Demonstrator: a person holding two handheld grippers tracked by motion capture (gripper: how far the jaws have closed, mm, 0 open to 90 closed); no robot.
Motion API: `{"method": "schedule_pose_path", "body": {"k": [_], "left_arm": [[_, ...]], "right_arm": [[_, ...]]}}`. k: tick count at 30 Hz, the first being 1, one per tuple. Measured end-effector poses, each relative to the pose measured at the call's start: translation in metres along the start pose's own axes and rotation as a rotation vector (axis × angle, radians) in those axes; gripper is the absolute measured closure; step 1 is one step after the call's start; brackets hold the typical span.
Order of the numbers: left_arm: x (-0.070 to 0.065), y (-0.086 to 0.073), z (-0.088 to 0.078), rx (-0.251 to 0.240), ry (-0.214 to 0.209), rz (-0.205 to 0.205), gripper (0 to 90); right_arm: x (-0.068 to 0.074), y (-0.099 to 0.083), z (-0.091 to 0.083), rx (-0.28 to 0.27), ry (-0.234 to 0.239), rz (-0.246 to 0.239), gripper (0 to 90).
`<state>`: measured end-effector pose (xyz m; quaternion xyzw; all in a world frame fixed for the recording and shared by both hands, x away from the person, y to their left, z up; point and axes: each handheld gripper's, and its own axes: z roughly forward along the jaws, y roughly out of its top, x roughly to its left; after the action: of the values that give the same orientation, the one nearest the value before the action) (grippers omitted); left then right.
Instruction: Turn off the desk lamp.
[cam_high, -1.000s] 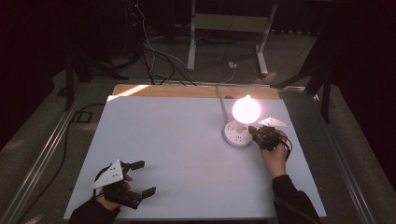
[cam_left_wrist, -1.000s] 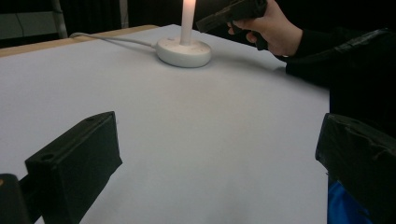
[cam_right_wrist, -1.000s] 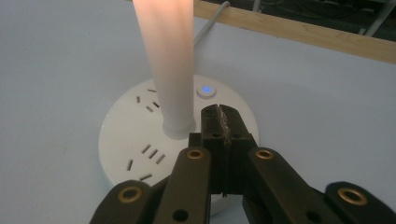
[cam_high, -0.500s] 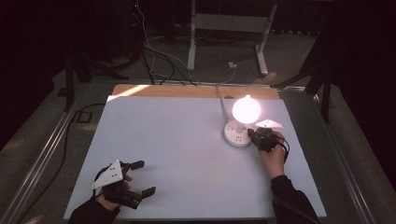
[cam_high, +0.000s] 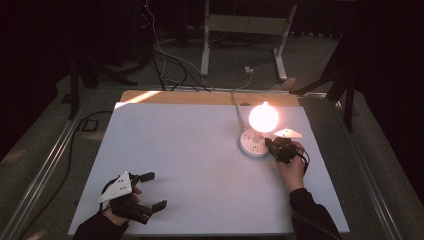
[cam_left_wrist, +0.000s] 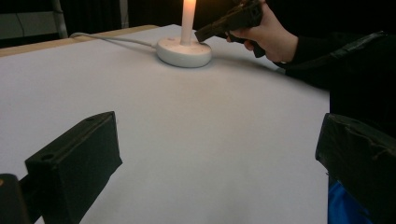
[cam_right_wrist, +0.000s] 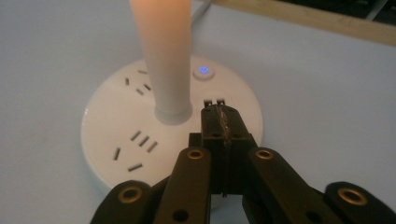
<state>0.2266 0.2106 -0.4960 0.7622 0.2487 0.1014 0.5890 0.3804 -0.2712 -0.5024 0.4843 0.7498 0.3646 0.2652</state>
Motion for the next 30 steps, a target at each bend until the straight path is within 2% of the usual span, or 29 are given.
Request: {"method": "schedule_pose_path", "body": {"k": [3,14,30], "left_arm": [[0.000,0.000,0.000,0.002,0.001,-0.001,0.6],[0.000,0.000,0.000,0.003,0.002,-0.001,0.6],[0.000,0.000,0.000,0.001,0.000,-0.001,0.6]], "right_arm": [[0.000,0.008,-0.010,-0.036,0.000,0.005,90.0],[-0.007,0.014,-0.023,-0.070,-0.009,0.021,90.0],[-0.004,0.002,-0.006,-0.020,0.003,0.020,90.0]]}}
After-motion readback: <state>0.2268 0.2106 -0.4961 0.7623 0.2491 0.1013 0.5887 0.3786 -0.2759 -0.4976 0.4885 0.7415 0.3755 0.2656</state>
